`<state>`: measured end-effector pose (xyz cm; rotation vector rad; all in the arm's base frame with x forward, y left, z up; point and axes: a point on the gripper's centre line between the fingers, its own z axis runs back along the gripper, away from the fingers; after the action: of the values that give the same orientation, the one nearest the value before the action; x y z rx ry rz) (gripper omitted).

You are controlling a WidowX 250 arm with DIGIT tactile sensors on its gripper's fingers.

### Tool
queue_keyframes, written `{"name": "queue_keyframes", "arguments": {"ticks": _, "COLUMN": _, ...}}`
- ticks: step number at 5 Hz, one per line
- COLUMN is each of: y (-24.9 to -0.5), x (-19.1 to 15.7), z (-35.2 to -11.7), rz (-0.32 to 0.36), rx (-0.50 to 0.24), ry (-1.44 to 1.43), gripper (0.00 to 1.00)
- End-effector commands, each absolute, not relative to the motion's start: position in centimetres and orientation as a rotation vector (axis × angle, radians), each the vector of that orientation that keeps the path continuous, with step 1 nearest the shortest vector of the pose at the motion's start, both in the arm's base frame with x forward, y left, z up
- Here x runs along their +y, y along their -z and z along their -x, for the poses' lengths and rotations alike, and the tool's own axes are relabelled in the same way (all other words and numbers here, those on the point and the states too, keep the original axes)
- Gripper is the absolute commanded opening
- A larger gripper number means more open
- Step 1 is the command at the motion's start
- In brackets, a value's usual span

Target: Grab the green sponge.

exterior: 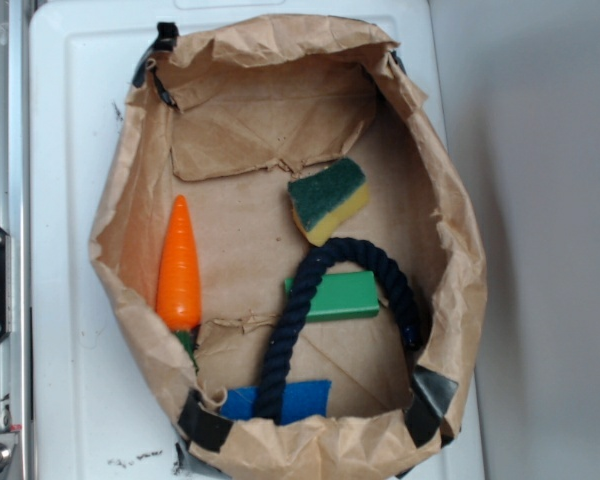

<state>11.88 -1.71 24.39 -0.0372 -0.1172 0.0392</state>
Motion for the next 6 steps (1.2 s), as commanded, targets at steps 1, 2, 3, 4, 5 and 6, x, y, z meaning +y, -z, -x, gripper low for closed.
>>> {"name": "queue_keyframes", "arguments": {"ticks": 1, "y": -24.4, "x": -1.7, "z": -11.9, "rz": 0.037, "rx": -0.117, "ry": -0.039, "gripper": 1.0}}
{"name": "queue_keyframes", "arguments": {"ticks": 2, "y": -23.9, "x": -2.6, "z": -13.6, "rz": 0.066, "rx": -0.163, "ry": -0.011, "gripper": 1.0}}
{"name": "queue_keyframes", "arguments": {"ticks": 3, "y": -23.5, "x": -2.6, "z": -16.4, "rz": 0.127, "rx": -0.194, "ry": 0.007, "gripper": 1.0}}
{"name": "queue_keyframes", "arguments": {"ticks": 4, "y": -22.7, "x": -1.7, "z": -18.7, "rz": 0.136, "rx": -0.2, "ry": -0.008, "gripper": 1.0}}
{"name": "queue_keyframes", "arguments": {"ticks": 5, "y": -20.7, "x": -1.2, "z": -21.3, "rz": 0.11, "rx": -0.163, "ry": -0.078, "gripper": 1.0}}
{"name": "queue_keyframes", "arguments": {"ticks": 6, "y": -18.0, "x": -0.5, "z": -23.7, "rz": 0.092, "rx": -0.148, "ry": -0.171, "gripper": 1.0}}
